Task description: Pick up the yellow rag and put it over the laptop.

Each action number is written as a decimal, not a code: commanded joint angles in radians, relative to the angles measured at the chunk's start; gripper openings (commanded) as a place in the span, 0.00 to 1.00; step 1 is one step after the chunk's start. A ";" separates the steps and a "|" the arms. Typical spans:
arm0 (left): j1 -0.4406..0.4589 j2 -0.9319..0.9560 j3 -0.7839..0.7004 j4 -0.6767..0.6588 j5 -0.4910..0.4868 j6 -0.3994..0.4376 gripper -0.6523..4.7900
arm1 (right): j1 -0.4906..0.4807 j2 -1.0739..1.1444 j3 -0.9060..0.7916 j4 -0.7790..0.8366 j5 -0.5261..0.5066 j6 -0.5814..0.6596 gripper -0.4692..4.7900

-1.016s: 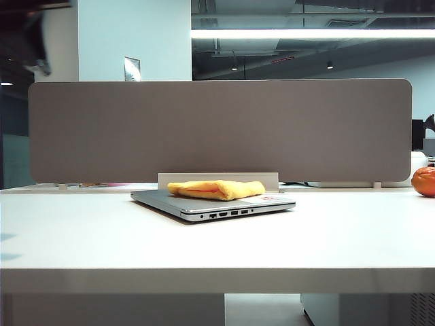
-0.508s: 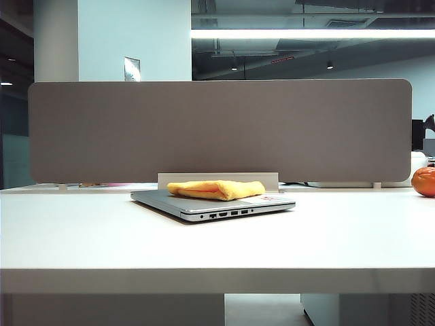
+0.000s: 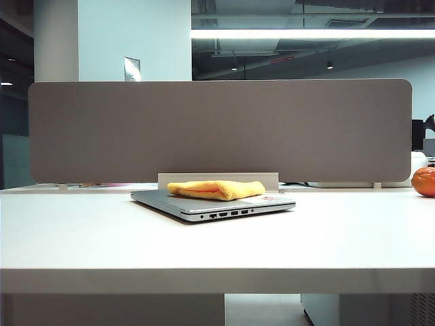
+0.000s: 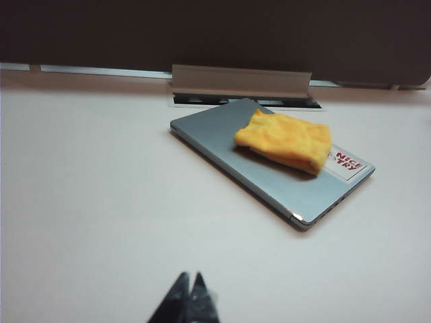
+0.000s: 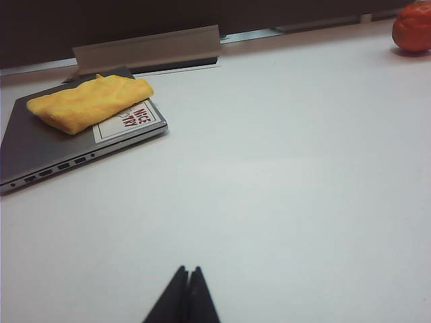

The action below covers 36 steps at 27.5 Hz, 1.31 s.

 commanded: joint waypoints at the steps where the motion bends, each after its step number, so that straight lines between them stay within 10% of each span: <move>1: 0.000 -0.001 -0.007 0.007 -0.030 0.025 0.11 | 0.000 -0.001 -0.004 0.011 0.005 0.000 0.08; 14: 0.144 -0.002 -0.322 0.440 -0.019 0.035 0.11 | 0.000 -0.001 -0.004 0.011 0.005 0.000 0.08; 36: 0.312 -0.180 -0.441 0.449 0.001 0.054 0.11 | 0.000 -0.001 -0.004 0.011 0.005 0.000 0.08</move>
